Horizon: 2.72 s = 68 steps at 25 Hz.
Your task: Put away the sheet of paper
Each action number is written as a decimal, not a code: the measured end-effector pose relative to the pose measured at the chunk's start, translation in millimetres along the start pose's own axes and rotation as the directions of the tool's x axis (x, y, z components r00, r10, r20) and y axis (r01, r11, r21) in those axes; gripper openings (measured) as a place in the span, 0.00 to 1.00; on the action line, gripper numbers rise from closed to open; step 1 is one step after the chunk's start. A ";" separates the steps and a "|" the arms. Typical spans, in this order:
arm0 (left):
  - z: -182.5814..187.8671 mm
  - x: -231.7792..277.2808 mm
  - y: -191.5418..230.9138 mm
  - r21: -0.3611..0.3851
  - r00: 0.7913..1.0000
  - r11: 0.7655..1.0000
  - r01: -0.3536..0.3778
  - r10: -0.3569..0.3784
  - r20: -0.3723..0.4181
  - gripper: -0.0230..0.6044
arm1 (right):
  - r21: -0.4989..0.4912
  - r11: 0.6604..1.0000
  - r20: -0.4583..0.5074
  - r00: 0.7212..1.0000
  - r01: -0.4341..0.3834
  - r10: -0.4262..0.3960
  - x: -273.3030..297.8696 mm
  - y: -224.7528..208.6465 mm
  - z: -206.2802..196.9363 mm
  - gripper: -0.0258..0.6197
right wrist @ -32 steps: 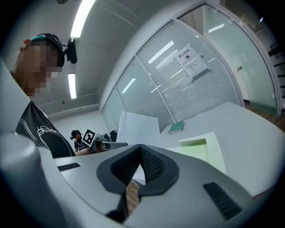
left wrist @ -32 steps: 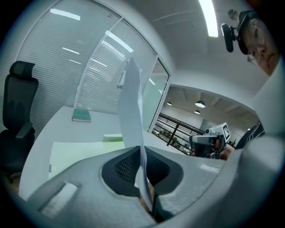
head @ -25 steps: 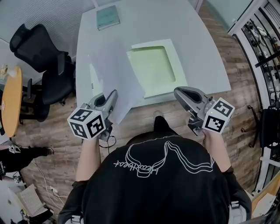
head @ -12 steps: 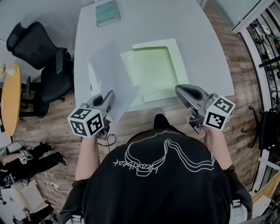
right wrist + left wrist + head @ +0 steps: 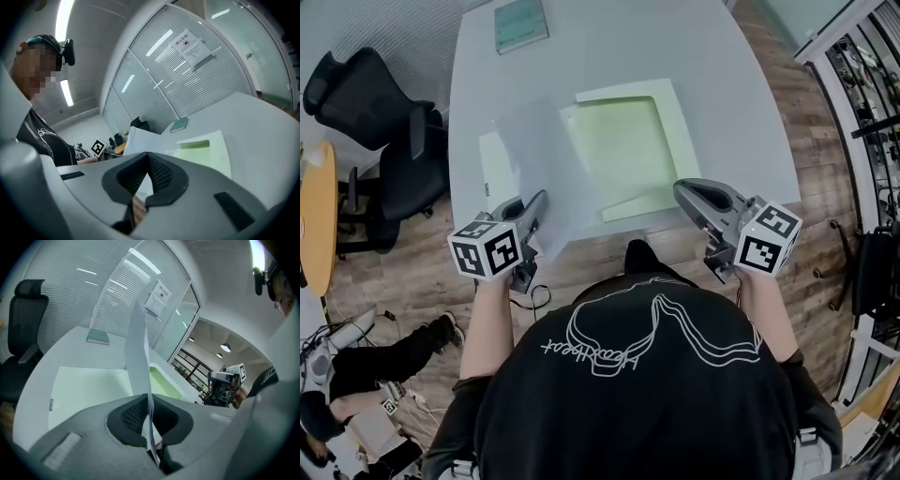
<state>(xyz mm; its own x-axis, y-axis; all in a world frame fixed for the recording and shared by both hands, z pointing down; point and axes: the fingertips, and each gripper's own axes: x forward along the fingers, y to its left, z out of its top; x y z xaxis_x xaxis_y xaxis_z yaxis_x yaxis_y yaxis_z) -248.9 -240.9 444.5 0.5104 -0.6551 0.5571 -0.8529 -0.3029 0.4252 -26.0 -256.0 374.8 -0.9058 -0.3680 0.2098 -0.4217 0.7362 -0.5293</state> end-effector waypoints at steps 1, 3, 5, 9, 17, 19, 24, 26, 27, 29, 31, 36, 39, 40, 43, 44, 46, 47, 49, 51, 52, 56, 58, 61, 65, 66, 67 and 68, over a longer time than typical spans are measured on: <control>-1.6 3.3 1.0 -0.008 1.000 1.000 0.005 -0.005 -0.004 0.05 | 0.001 1.000 -0.001 1.000 0.002 -0.002 -0.7 -0.5 -1.2 0.05; -5.6 9.7 2.6 -0.018 1.000 1.000 0.011 -0.011 -0.014 0.05 | 0.004 1.000 -0.001 1.000 0.007 -0.007 -3.0 -1.4 -3.9 0.05; -8.7 17.1 3.6 -0.027 1.000 1.000 0.015 -0.015 -0.026 0.05 | 0.008 1.000 0.000 1.000 0.012 -0.012 -5.5 -4.3 -5.1 0.05; -10.9 38.5 6.7 -0.057 0.998 0.998 0.022 -0.025 -0.058 0.05 | 0.027 0.999 -0.006 1.000 0.026 -0.026 -7.7 -19.4 -2.1 0.05; -19.9 74.2 13.7 -0.085 0.991 0.996 0.009 -0.020 -0.129 0.05 | 0.051 0.998 -0.014 0.999 0.045 -0.044 -14.8 -41.7 0.5 0.05; -19.3 82.8 14.1 -0.094 0.990 0.996 0.009 -0.022 -0.140 0.05 | 0.059 0.997 -0.013 0.999 0.050 -0.050 -16.9 -48.7 2.1 0.05; -16.5 101.6 15.7 -0.122 0.987 0.992 0.014 -0.033 -0.156 0.05 | 0.081 0.995 -0.018 0.998 0.059 -0.058 -18.6 -62.3 2.1 0.05; -14.7 108.6 16.1 -0.134 0.987 0.991 0.016 -0.037 -0.157 0.05 | 0.086 0.994 -0.017 0.998 0.064 -0.062 -18.9 -66.7 1.8 0.05; -13.6 112.2 15.7 -0.140 0.987 0.990 0.019 -0.041 -0.156 0.05 | 0.089 0.994 -0.017 0.998 0.066 -0.064 -19.3 -68.7 2.0 0.05; -11.4 119.0 15.0 -0.150 0.987 0.988 0.023 -0.046 -0.155 0.05 | 0.092 0.993 -0.015 0.997 0.070 -0.069 -20.9 -73.1 2.7 0.05; -8.9 125.3 14.3 -0.161 0.987 0.987 0.026 -0.051 -0.154 0.05 | 0.096 0.992 -0.015 0.997 0.077 -0.076 -23.3 -77.6 3.4 0.05; -5.9 138.6 17.7 -0.228 0.987 0.973 0.046 -0.079 -0.139 0.05 | 0.108 0.990 -0.013 0.996 0.093 -0.092 -25.2 -87.7 3.4 0.05; -7.1 144.7 20.4 -0.248 0.987 0.967 0.049 -0.086 -0.139 0.05 | 0.112 0.989 -0.014 0.995 0.100 -0.099 -25.2 -91.2 2.4 0.05; -8.0 146.6 20.6 -0.256 0.986 0.965 0.051 -0.089 -0.140 0.05 | 0.113 0.988 -0.014 0.995 0.103 -0.102 -25.3 -92.0 2.0 0.05; -11.3 152.8 20.8 -0.276 0.985 0.960 0.054 -0.096 -0.142 0.05 | 0.115 0.987 -0.015 0.994 0.108 -0.107 -25.7 -93.6 0.5 0.05; -12.2 155.2 20.3 -0.283 0.985 0.958 0.056 -0.100 -0.144 0.05 | 0.115 0.987 -0.015 0.994 0.109 -0.108 -25.9 -94.3 0.2 0.05; -13.4 161.1 18.1 -0.298 0.983 0.952 0.065 -0.113 -0.148 0.05 | 0.117 0.987 -0.015 0.994 0.111 -0.110 -26.4 -96.6 0.5 0.05; -13.5 164.5 16.5 -0.306 0.981 0.950 0.068 -0.119 -0.151 0.05 | 0.119 0.986 -0.015 0.994 0.112 -0.111 -27.0 -98.4 0.9 0.05; -13.6 171.5 13.7 -0.315 0.979 0.947 0.068 -0.124 -0.160 0.05 | 0.124 0.985 -0.017 0.993 0.116 -0.114 -28.6 -102.5 2.0 0.05; -14.6 177.6 10.9 -0.318 0.978 0.946 0.066 -0.125 -0.169 0.05 | 0.130 0.984 -0.017 0.993 0.119 -0.118 -30.2 -105.9 2.2 0.05; -15.7 180.4 9.0 -0.319 0.976 0.945 0.068 -0.129 -0.173 0.05 | 0.133 0.984 -0.017 0.993 0.121 -0.120 -31.0 -107.3 1.8 0.05; -20.0 190.6 1.2 -0.326 0.970 0.942 0.084 -0.152 -0.190 0.06 | 0.141 0.982 -0.016 0.992 0.128 -0.127 -33.1 -112.8 -0.4 0.05; -21.5 195.5 -1.5 -0.327 0.968 0.941 0.088 -0.158 -0.196 0.05 | 0.145 0.981 -0.015 0.992 0.129 -0.128 -33.6 -115.1 -1.3 0.05; -23.8 200.1 -5.4 -0.329 0.964 0.940 0.092 -0.166 -0.206 0.06 | 0.150 0.980 -0.013 0.992 0.129 -0.129 -34.2 -116.0 -2.4 0.05; -27.1 200.5 -8.7 -0.333 0.960 0.938 0.098 -0.177 -0.216 0.06 | 0.154 0.980 -0.009 0.992 0.129 -0.129 -33.2 -112.2 -4.3 0.05; -28.1 201.7 -9.6 -0.333 0.958 0.938 0.100 -0.181 -0.222 0.06 | 0.156 0.979 -0.008 0.992 0.128 -0.128 -33.3 -112.2 -4.8 0.05; -29.2 203.7 -10.5 -0.331 0.956 0.938 0.099 -0.182 -0.230 0.06 | 0.158 0.979 -0.007 0.992 0.128 -0.128 -33.8 -112.9 -5.4 0.05; -30.3 206.4 -11.4 -0.328 0.954 0.940 0.097 -0.182 -0.239 0.07 | 0.161 0.979 -0.007 0.992 0.128 -0.128 -34.7 -114.4 -6.1 0.05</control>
<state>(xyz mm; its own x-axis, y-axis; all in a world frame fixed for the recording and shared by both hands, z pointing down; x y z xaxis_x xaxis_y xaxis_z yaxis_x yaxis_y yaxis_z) -130.5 -351.6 576.2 0.6682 -0.4045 0.6244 -0.7160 -0.1216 0.6875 53.4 -324.1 433.1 -0.8445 -0.4553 0.2820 -0.5220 0.5816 -0.6239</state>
